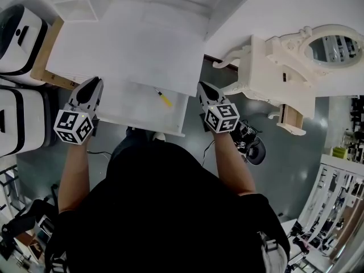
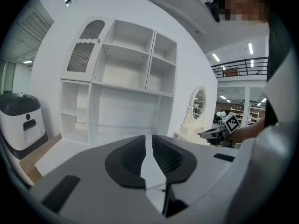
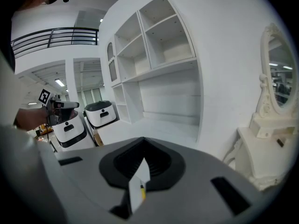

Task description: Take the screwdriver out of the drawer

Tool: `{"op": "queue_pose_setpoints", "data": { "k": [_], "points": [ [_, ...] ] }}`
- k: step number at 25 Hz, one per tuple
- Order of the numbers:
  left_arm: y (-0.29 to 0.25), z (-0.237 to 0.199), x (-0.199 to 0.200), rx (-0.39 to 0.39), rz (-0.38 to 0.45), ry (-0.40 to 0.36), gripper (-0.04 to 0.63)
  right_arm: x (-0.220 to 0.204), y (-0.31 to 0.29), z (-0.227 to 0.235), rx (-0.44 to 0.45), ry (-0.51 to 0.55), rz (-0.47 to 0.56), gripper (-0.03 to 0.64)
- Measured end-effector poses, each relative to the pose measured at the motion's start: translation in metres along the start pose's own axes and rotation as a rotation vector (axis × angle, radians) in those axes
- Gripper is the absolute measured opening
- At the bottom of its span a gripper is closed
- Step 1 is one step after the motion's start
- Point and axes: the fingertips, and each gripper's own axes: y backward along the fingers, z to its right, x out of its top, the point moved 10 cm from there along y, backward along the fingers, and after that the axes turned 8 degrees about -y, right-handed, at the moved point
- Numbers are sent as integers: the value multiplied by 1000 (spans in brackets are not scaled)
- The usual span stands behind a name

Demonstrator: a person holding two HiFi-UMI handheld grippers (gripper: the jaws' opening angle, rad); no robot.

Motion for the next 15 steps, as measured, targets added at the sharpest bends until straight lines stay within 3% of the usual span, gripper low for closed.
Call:
{"op": "queue_pose_setpoints", "data": {
  "k": [15],
  "points": [
    [-3,-25,-23,10,-39,24,60,-78,-56,-1,-10,9,-203,14]
  ]
}}
